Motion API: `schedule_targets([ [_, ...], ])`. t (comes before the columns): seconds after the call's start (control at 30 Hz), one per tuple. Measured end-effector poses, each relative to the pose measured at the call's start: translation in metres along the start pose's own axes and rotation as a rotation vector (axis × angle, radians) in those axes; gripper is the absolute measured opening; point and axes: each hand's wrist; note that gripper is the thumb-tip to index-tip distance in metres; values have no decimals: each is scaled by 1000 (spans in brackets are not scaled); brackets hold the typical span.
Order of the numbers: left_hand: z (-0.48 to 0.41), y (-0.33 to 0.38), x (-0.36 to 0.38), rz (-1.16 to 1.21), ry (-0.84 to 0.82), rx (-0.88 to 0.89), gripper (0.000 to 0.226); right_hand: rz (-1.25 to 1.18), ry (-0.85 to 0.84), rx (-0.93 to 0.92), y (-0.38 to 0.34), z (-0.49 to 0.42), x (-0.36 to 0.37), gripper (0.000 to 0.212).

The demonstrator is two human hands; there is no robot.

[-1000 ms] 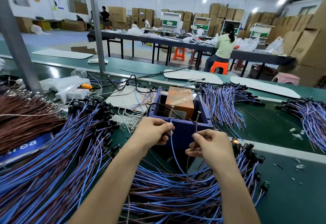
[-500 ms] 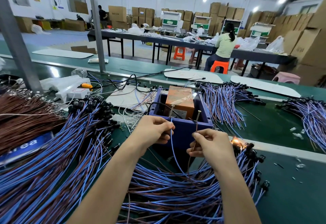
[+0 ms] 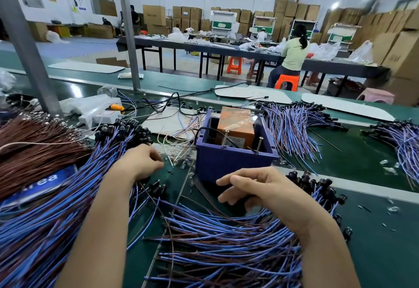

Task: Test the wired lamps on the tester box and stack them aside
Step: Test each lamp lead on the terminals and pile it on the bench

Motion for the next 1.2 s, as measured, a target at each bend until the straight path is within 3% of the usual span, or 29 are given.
schedule_targets([
  [0.13, -3, -8, 8, -144, -152, -42, 28, -15, 2, -1, -1, 0, -1, 24],
  [0.27, -4, 2, 29, -287, -200, -7, 30, -33, -1, -5, -1, 1, -1, 23],
  [0.6, 1, 16, 31, -277, -311, 20, 29, -44, -2, -7, 0, -1, 0, 22],
  [0.7, 5, 28, 20, -87, -189, 127, 11, -60, 15, -6, 0, -2, 0, 22],
  [0.8, 21, 54, 6, 324, -4, 313, 8, -67, 2, -29, -2, -3, 5, 24],
  [0.9, 41, 90, 5, 624, 0, 499, 7, -118, -27, -82, -4, -6, 10, 24],
  [0.97, 51, 108, 14, 798, -52, 525, 6, -220, -5, -122, -4, -6, 10, 24],
  [1.13, 56, 122, 38, 752, -257, 505, 35, -529, 219, -210, 1, -1, -12, 18],
  [1.2, 55, 118, 39, 664, -358, 495, 32, -596, 380, -214, 5, 3, -25, 23],
])
Point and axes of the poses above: each hand's wrist, its own z-axis away from the middle knuckle, its own x-axis out of the palm, y = z × x, and after that the axes turned 9 degrees about x, right-handed
